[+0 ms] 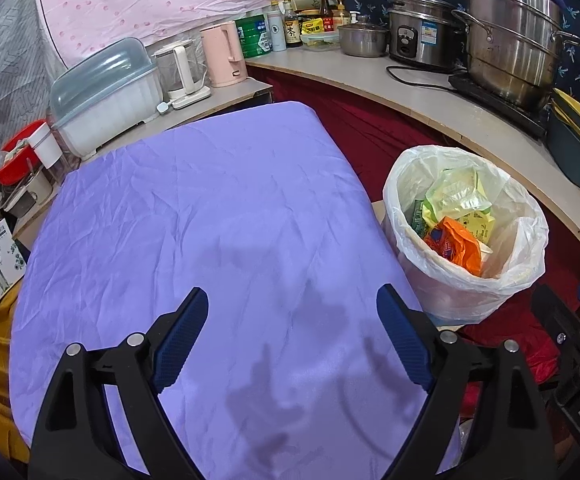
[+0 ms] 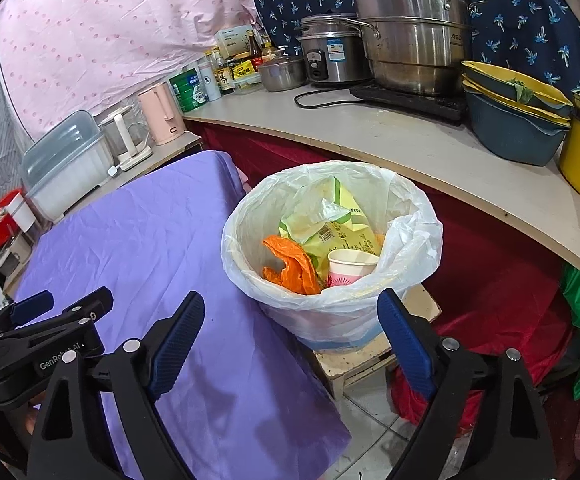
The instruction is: Collect trash
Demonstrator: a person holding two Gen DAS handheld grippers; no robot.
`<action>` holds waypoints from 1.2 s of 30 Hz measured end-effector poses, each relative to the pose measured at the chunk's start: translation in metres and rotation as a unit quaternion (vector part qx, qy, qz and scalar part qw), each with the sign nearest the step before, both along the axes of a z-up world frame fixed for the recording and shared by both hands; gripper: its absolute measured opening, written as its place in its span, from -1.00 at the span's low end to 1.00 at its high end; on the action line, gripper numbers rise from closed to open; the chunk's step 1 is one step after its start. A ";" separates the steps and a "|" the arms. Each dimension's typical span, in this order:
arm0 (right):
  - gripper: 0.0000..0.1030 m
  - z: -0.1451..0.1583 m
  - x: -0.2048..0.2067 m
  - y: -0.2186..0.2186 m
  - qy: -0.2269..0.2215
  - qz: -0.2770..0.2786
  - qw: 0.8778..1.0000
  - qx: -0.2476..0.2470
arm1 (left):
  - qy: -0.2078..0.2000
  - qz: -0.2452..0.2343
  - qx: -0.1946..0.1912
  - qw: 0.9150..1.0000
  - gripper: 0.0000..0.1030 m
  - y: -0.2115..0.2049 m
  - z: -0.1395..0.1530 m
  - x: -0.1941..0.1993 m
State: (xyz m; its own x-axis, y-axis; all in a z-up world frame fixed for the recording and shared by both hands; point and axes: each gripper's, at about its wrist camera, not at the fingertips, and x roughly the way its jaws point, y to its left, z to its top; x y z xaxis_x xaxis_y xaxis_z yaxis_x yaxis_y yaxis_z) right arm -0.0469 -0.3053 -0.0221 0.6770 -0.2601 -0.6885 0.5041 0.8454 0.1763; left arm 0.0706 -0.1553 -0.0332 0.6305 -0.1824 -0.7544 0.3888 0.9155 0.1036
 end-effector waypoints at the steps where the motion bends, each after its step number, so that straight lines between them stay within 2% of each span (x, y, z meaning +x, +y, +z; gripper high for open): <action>1: 0.64 0.000 -0.001 0.000 0.001 0.000 1.000 -0.001 | -0.002 0.001 0.000 1.000 0.74 0.000 0.000 -0.001; 4: 0.69 0.000 -0.005 0.002 0.005 -0.001 1.000 -0.007 | -0.006 0.004 -0.001 1.000 0.75 0.001 0.001 -0.005; 6: 0.88 0.000 -0.008 0.002 0.004 -0.001 1.000 -0.009 | -0.003 0.005 -0.001 1.000 0.75 0.001 0.000 -0.008; 20: 0.88 -0.002 -0.021 0.003 0.006 0.006 1.000 -0.011 | -0.001 0.007 0.009 1.000 0.79 0.000 -0.004 -0.023; 36: 0.89 -0.003 -0.023 0.015 0.012 0.018 0.999 -0.025 | 0.009 0.019 0.002 1.000 0.80 0.006 -0.008 -0.027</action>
